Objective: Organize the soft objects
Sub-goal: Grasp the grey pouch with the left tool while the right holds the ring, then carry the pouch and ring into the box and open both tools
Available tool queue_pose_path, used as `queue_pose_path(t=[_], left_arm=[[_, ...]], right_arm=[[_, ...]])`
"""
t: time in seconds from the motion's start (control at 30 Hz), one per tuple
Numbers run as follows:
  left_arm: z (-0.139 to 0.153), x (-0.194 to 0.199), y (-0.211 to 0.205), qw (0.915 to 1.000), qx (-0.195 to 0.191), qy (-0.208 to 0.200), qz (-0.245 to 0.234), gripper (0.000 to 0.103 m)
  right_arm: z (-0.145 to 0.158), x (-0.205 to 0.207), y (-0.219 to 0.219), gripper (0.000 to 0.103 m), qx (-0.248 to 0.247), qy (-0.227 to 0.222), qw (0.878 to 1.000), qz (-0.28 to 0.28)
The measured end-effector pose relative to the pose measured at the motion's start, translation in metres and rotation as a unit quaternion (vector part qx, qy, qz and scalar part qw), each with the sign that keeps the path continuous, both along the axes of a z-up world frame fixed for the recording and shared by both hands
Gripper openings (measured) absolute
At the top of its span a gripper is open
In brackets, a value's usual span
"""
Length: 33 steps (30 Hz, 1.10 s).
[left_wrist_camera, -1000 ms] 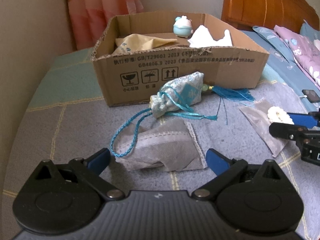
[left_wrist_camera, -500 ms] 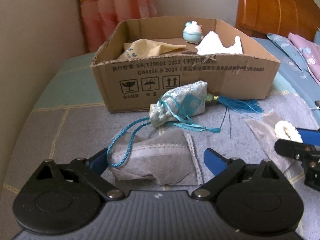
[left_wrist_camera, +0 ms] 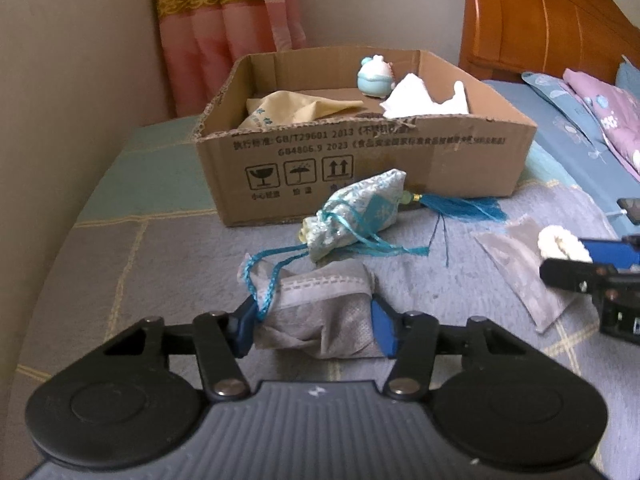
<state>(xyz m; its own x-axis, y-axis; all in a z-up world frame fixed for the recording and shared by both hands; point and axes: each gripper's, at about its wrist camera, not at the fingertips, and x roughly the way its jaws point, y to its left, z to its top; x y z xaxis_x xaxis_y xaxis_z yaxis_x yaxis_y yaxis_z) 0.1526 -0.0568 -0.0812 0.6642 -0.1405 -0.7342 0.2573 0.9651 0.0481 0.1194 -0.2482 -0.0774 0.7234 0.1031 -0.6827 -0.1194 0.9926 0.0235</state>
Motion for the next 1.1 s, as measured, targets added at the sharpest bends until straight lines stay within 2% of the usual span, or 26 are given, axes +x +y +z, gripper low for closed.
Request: queue_pose_path(t=[0.17, 0.3, 0.37, 0.43, 0.53, 0.77, 0.87, 0.97, 1.07, 1.1], left_arm=[[0.005, -0.01, 0.008, 0.9999, 0.0, 0.009, -0.009, 0.055], [0.008, -0.018, 0.014, 0.9998, 0.01, 0.005, -0.015, 0.059], [0.008, -0.021, 0.018, 0.9998, 0.012, 0.004, -0.012, 0.062], [0.008, -0.024, 0.021, 0.9999, 0.014, -0.001, -0.003, 0.073], [0.007, -0.024, 0.027, 0.9999, 0.011, -0.003, 0.005, 0.076], [-0.002, -0.022, 0.03, 0.9997, -0.013, 0.021, 0.002, 0.08], [-0.002, -0.021, 0.026, 0.9995, -0.019, 0.024, 0.002, 0.086], [-0.007, -0.017, 0.022, 0.9996, -0.009, 0.027, 0.001, 0.089], [-0.008, -0.016, 0.022, 0.9994, -0.022, 0.026, -0.001, 0.084], [-0.007, -0.016, 0.022, 0.9995, -0.022, 0.023, -0.003, 0.077]], right_arm=[[0.002, -0.001, 0.0, 0.044, -0.001, -0.001, 1.0, 0.002], [0.005, -0.003, 0.002, 0.044, -0.001, -0.004, 1.0, 0.005], [0.007, -0.005, 0.005, 0.044, -0.001, -0.006, 1.0, 0.008], [0.009, -0.006, 0.007, 0.044, -0.002, -0.008, 1.0, 0.01], [0.012, -0.009, 0.009, 0.044, -0.003, -0.011, 1.0, 0.014], [0.016, -0.012, 0.012, 0.044, -0.006, -0.014, 1.0, 0.017], [0.017, -0.012, 0.012, 0.044, -0.008, -0.015, 1.0, 0.017], [0.016, -0.011, 0.012, 0.044, -0.008, -0.012, 1.0, 0.017], [0.015, -0.01, 0.012, 0.044, -0.007, -0.01, 1.0, 0.017], [0.015, -0.01, 0.012, 0.044, -0.007, -0.01, 1.0, 0.018]])
